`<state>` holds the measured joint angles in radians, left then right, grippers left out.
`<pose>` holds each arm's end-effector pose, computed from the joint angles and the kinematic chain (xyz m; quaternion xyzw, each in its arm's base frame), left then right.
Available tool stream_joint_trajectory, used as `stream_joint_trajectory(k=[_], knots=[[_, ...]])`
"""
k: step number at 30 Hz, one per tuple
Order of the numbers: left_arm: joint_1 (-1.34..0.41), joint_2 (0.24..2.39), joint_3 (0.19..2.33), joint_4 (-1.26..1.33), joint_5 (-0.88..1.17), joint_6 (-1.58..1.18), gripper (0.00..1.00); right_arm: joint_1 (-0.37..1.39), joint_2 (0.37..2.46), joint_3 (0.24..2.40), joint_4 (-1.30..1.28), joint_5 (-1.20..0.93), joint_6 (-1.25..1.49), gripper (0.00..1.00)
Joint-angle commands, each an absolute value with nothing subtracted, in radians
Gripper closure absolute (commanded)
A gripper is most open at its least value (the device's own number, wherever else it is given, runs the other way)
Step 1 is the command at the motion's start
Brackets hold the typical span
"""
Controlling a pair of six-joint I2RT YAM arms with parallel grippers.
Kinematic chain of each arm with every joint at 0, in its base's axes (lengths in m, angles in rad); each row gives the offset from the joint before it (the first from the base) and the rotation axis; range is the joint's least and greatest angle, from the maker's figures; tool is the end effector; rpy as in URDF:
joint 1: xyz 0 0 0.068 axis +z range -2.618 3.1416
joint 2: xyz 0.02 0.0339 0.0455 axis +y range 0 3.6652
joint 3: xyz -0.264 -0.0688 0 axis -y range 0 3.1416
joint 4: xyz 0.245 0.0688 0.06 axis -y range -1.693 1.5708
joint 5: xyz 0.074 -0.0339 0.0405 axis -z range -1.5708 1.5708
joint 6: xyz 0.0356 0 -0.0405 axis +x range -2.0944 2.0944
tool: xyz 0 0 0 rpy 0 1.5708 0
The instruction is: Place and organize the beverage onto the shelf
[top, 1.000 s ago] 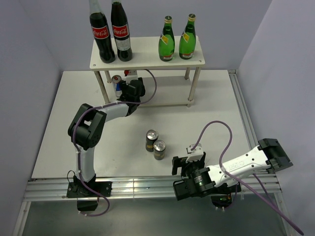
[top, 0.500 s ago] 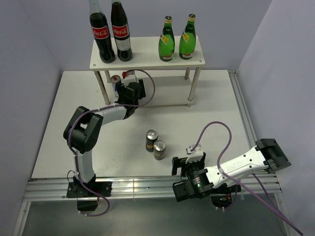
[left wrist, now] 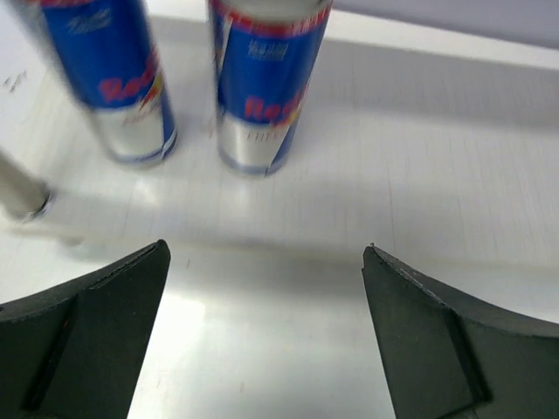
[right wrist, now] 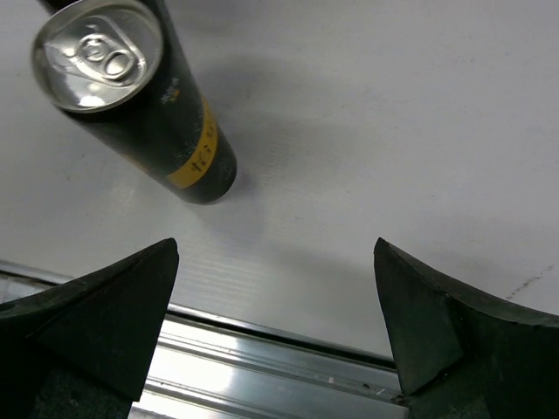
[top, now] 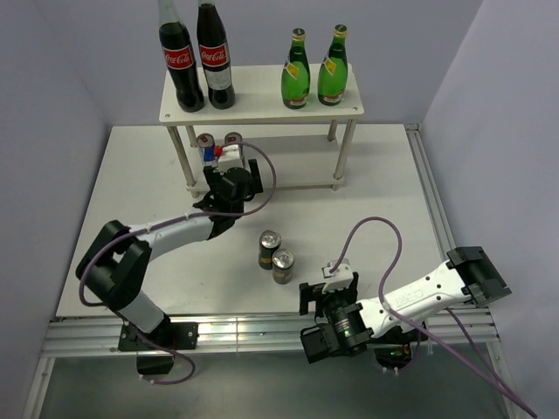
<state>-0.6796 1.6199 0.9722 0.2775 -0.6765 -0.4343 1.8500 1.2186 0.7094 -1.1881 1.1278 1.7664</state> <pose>0.2936 -0.2085 0.2404 -0.0908 0.7955 -0.0492 0.5971 -0.0134 0.1635 0.2057 -0.0690 0.8413 0.0735 0.5310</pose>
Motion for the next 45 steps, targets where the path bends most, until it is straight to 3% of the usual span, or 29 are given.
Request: stream_joint_trajectory(k=[1, 6, 12, 25, 31, 35, 41, 44, 45], knots=[[-0.747, 1.482, 0.908, 0.204, -0.755, -0.488, 0.01, 1.867, 1.197, 0.750, -0.978, 1.181, 1.582, 0.00], [-0.818, 1.226, 0.799, 0.054, -0.779, -0.577, 0.01, 1.845, 0.968, 0.592, -0.322, 1.092, 1.015, 0.00], [-0.893, 0.933, 0.707, -0.161, -0.796, -0.621, 0.01, 1.646, 0.992, 0.526, -0.083, 0.927, 0.786, 0.00], [-0.988, 0.719, 0.670, -0.477, -0.896, -0.788, 0.02, 1.476, 1.423, 0.670, -0.003, 0.952, 0.785, 0.00], [-1.028, 0.721, 0.658, -0.509, -0.911, -0.827, 0.03, 1.440, 1.511, 0.700, -0.005, 1.040, 0.825, 0.00], [-1.037, 0.718, 0.652, -0.505, -0.928, -0.827, 0.03, 1.413, 1.546, 0.687, 0.029, 1.084, 0.857, 0.06], [-1.039, 0.710, 0.640, -0.491, -0.931, -0.822, 0.02, 1.407, 1.586, 0.678, 0.008, 1.152, 0.916, 0.33], [-1.038, 0.703, 0.634, -0.486, -0.930, -0.819, 0.02, 1.408, 1.571, 0.675, -0.053, 1.175, 0.948, 0.67], [-1.039, 0.701, 0.632, -0.486, -0.931, -0.822, 0.02, 1.410, 1.553, 0.676, -0.087, 1.181, 0.992, 0.89]])
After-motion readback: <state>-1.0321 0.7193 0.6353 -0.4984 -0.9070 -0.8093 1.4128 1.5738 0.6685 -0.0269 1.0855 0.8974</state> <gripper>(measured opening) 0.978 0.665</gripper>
